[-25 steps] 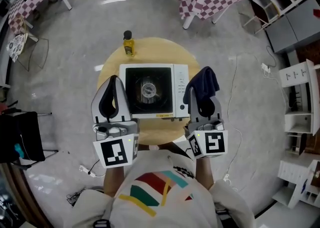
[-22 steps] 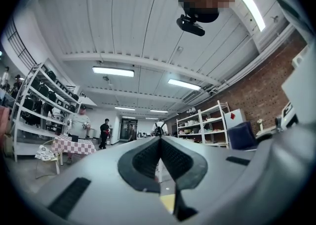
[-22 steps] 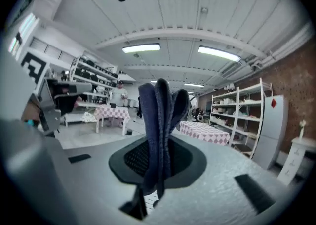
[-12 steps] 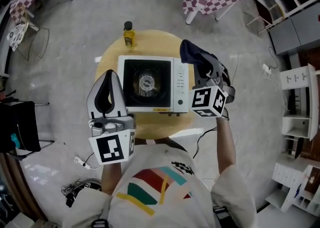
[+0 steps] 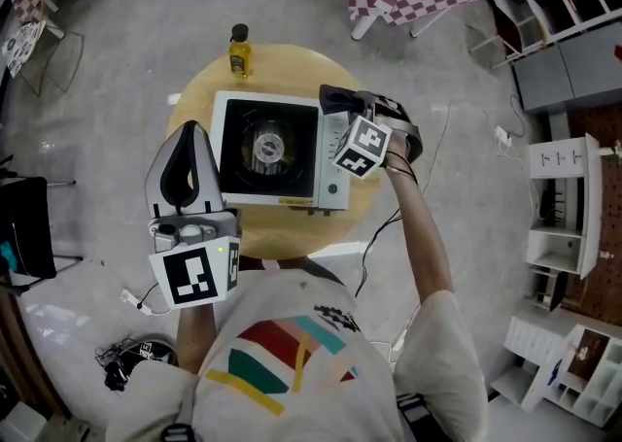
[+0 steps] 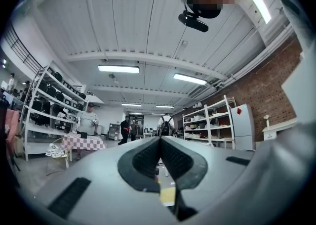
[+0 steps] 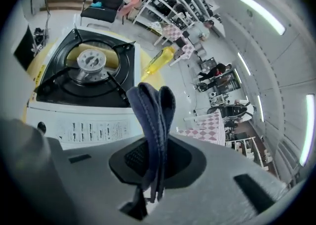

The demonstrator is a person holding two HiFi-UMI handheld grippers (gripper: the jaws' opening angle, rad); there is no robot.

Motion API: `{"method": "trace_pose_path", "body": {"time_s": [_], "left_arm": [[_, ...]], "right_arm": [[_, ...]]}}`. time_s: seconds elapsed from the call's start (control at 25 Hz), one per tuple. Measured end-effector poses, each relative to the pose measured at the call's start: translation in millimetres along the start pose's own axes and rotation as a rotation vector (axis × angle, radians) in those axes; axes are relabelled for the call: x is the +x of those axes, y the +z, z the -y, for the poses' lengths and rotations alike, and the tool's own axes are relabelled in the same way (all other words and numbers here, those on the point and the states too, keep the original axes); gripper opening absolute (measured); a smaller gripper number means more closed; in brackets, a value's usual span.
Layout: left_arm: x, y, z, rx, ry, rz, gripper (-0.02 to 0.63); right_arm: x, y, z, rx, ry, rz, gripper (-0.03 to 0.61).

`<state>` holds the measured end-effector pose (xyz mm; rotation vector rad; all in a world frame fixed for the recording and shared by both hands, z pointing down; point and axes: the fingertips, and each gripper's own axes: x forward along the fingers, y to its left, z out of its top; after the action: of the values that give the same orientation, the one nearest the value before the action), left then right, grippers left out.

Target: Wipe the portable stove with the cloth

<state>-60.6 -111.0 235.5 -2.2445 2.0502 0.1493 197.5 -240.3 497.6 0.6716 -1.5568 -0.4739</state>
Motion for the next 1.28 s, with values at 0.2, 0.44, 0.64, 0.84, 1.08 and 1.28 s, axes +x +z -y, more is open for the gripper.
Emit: {"method": "trace_pose_path", "body": {"time_s": [0.2, 0.44, 0.64, 0.84, 1.08, 1.28], "left_arm": [[-2.3, -1.9, -3.2, 0.001, 0.007, -0.007, 0.005], [-3.3, -6.8, -4.0, 0.002, 0.010, -0.016, 0.005], [-5.4, -10.6, -6.2, 0.001, 0.013, -0.022, 0.005], [-5.9, -11.6, -7.2, -0.006, 0.012, -0.025, 0.005], [-4.1, -14.7, -4.5, -0.014, 0.001, -0.026, 0.005], [-1.1, -12.3, -1.9, -0.017, -0.011, -0.020, 0.005]], "right_arm": [[22.7, -6.1, -18.4, -0.052, 0.053, -0.056, 0.032], [38.6, -11.6, -39.0, -0.092, 0.110, -0.091, 0.032], [40.0, -12.7, -52.3, -0.133, 0.128, -0.102, 0.032], [30.8, -13.3, -63.1, -0.182, 0.137, -0.096, 0.032], [14.2, -16.0, -84.0, -0.214, 0.152, -0.082, 0.032], [-6.7, -16.4, -105.5, -0.218, 0.177, -0.061, 0.032]]}}
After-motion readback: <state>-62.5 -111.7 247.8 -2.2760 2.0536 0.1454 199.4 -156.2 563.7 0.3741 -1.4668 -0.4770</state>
